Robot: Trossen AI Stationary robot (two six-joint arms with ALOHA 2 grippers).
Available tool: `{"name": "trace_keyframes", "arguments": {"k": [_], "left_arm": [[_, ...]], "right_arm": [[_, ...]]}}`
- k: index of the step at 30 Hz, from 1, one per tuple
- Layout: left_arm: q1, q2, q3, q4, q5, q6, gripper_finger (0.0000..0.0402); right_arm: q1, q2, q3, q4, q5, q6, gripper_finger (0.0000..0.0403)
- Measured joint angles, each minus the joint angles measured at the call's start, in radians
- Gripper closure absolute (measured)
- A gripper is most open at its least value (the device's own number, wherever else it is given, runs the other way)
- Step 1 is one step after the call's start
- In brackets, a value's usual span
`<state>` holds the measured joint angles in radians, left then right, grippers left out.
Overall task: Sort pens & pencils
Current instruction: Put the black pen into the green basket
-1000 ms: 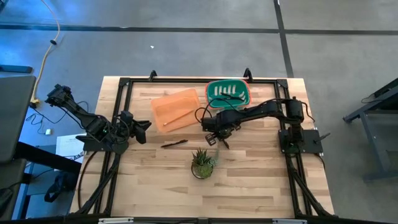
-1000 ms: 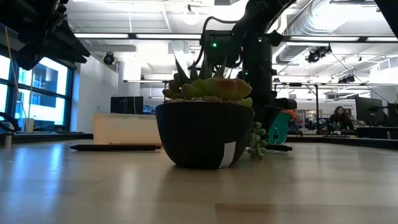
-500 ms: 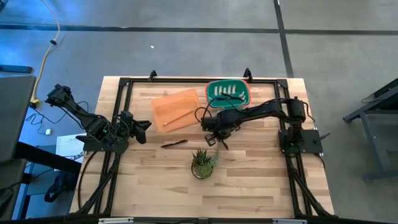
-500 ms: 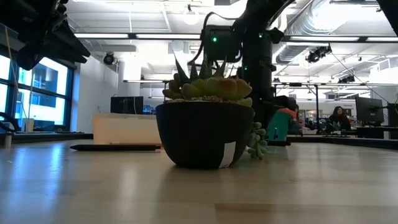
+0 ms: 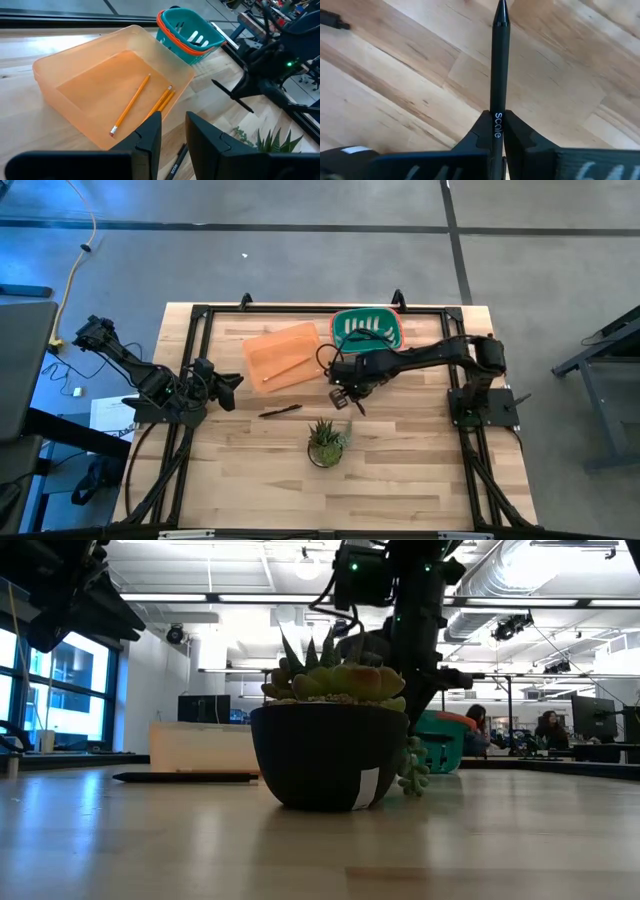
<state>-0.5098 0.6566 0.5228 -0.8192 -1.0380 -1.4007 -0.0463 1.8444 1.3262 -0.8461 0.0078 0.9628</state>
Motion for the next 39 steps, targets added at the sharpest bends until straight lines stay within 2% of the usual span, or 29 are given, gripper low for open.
{"name": "trace_keyframes", "arguments": {"k": [39], "left_arm": [[0.0,0.0,0.0,0.011,-0.029,-0.018,0.0325]], "right_arm": [[0.01,-0.154,0.001,0.047,0.035,-0.056,0.0403]]}}
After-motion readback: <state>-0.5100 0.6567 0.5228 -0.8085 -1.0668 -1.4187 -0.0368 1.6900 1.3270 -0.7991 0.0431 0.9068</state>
